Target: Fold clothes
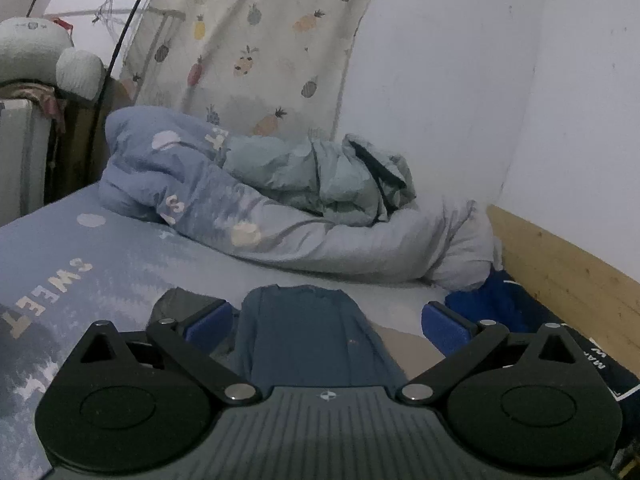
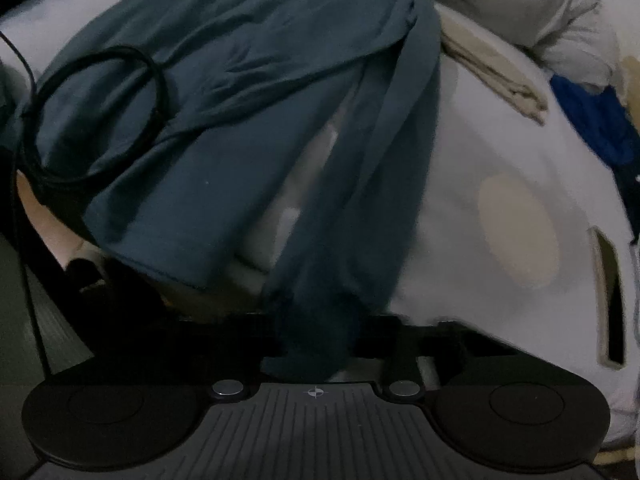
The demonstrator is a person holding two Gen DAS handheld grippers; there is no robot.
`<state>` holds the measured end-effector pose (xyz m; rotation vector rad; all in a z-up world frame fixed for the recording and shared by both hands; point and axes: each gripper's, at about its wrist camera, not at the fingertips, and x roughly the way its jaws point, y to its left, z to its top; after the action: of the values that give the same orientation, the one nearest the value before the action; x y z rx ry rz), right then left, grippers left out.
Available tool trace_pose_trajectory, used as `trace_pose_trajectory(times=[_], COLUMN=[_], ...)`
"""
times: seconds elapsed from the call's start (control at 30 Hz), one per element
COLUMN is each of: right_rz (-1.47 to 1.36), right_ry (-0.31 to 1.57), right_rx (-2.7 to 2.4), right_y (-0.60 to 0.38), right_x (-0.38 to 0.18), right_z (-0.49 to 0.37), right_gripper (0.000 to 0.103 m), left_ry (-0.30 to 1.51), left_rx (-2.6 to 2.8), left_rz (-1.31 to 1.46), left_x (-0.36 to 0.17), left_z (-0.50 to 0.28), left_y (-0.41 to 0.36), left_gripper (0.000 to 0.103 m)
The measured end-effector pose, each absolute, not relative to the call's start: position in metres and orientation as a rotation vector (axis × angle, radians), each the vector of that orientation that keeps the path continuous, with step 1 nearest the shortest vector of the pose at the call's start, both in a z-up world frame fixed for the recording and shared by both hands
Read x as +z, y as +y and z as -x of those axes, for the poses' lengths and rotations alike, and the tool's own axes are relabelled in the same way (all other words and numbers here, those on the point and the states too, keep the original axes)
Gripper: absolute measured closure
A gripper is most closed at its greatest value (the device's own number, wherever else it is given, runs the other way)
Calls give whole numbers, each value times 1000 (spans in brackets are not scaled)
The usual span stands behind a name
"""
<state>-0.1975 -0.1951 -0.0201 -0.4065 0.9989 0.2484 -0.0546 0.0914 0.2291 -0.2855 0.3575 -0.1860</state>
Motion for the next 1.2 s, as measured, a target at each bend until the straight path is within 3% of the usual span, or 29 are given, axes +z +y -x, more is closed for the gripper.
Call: trace_pose_trajectory(times=[0.47,0.9,1.2], right_rz=[209,316,291], right_ry=[902,740,783], right_rx=[146,-76,-164], right_y=[-314,-453,-540], right_x=[64,155,147], right_z=[175,121,50], right_gripper=[101,101,101], left_ry=[446,496,536], left_rx=[-195,-195,-219], left_rz=[297,327,298], left_x=[211,221,219], left_z=[42,20,-2], left_y=[81,54,10], left_gripper=[0,0,0])
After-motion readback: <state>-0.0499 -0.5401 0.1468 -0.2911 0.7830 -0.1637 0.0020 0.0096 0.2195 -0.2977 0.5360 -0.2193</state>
